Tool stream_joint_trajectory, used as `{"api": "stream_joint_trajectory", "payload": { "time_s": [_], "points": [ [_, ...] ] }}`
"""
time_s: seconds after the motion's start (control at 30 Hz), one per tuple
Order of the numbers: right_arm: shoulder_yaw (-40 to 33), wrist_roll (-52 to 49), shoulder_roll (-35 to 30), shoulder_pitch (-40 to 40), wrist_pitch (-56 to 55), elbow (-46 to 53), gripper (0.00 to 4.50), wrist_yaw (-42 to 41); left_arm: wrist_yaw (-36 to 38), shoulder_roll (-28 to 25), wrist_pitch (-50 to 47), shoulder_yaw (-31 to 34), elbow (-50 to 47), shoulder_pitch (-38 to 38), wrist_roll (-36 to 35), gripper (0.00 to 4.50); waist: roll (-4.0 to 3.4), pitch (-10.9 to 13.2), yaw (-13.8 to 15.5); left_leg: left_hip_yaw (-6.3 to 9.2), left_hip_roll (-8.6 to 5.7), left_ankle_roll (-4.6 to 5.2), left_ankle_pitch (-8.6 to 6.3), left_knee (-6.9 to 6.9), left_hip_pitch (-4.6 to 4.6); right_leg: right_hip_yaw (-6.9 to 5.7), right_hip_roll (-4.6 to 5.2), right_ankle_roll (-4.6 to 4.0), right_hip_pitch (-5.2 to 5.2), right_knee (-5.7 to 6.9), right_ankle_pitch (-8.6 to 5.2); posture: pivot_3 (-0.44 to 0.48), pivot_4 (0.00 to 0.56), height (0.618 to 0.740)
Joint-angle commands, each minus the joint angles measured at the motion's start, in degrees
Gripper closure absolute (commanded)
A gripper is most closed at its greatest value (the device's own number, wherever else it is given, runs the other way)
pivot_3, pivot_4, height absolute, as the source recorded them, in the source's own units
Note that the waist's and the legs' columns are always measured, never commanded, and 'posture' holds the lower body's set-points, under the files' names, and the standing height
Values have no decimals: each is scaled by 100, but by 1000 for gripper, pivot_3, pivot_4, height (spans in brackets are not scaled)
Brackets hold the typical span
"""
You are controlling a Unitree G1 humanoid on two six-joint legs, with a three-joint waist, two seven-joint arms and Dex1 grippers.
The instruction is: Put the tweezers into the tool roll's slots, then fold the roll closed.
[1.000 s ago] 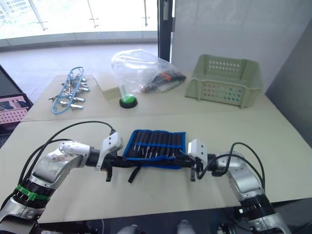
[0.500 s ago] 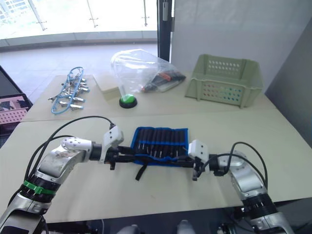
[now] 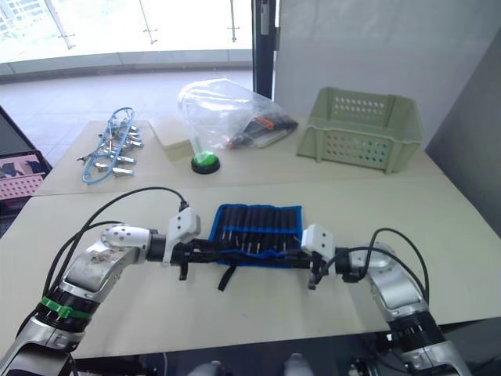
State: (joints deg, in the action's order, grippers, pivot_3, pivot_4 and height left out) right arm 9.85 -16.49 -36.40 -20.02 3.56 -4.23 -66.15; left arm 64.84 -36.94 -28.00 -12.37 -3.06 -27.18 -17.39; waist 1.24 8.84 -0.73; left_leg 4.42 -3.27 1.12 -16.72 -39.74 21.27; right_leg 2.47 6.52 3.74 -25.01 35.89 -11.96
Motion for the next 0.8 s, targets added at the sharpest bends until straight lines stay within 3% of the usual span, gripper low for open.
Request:
{"api": "stream_joint_trajectory", "payload": {
  "time_s": [0.03,0.4,0.67,0.8],
  "points": [
    [-215,-145,42,-100,44,154,4500,8,160,-65,-5,96,-181,-99,-129,4453,0,0,2,0,0,0,0,0,0,0,0,0,0,0,0,0,150,740],
    [-617,-962,-49,-86,990,362,4500,-298,239,89,-21,142,140,-427,-149,4453,0,0,6,0,0,1,0,-1,0,0,1,0,2,-1,0,0,150,740],
    [-563,-812,34,-230,1589,38,4500,-30,-30,331,142,-186,965,-978,424,4453,0,0,4,-1,-2,0,0,-2,0,-1,0,0,1,1,0,0,150,740],
    [-675,-821,155,-230,1683,-24,3195,178,-131,526,331,-338,1301,-1165,685,4500,0,0,6,-1,-2,0,0,-2,2,-1,1,0,1,6,0,0,150,740]
  ]
}}
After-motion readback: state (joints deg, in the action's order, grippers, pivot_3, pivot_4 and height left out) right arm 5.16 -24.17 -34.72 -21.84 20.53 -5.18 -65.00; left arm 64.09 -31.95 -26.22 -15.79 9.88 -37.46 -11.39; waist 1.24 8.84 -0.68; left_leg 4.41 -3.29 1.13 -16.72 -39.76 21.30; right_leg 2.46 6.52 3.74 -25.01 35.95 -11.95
